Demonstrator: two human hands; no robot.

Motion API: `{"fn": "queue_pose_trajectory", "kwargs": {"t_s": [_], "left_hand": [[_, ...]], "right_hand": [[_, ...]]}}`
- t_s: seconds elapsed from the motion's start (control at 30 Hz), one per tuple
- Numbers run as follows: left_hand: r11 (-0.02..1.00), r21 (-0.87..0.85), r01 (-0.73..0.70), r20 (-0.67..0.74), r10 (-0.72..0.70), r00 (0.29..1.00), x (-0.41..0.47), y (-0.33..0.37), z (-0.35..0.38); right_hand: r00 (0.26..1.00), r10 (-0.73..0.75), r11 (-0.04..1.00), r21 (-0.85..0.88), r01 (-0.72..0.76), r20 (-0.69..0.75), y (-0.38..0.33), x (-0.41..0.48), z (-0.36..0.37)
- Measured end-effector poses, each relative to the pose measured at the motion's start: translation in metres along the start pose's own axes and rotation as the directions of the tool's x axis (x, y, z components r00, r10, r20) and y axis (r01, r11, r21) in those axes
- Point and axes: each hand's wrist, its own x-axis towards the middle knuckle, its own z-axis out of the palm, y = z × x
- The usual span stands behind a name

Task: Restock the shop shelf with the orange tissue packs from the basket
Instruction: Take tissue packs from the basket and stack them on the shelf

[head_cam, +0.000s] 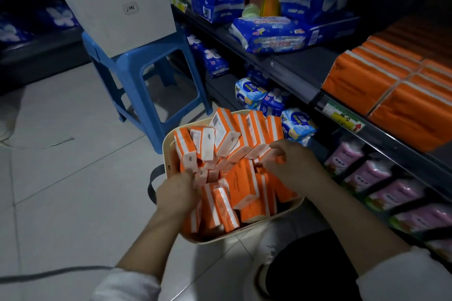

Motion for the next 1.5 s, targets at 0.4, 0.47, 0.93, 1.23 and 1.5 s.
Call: {"fn": "queue_pose_trajectory", "kwargs": {"t_s": [0.4,0.47,0.93,1.23,1.5], "left_hand": [[0.342,-0.911,-0.232,-0.094,0.374,0.923,-0.037,0.044,-0.069],[0.304,-0.928,-0.213,-0.089,0.376,0.923,-0.036,0.053,-0.06],[0.912,-0.377,-0.162,0.155,0.235,0.959,-0.012,0.084,0.06],[0.915,-0.39,-0.107,0.133,0.171,0.976,0.004,0.082,0.089],[0.757,-0.644,-0.11,-0.012,0.134,0.991,-0.016,0.057,0.059]], "right_hand": [[0.983,0.065,0.841,0.521,-0.147,0.173,-0.01,-0.005,-0.009],[0.988,0.072,0.825,0.548,-0.138,0.14,-0.006,-0.007,-0.013],[0.916,0.351,0.581,0.812,-0.049,-0.195,0.007,0.002,-0.038],[0.911,0.35,0.623,0.78,-0.051,-0.22,0.021,0.007,-0.052],[0.906,0.391,0.51,0.858,-0.064,-0.164,0.017,0.007,-0.051]]}}
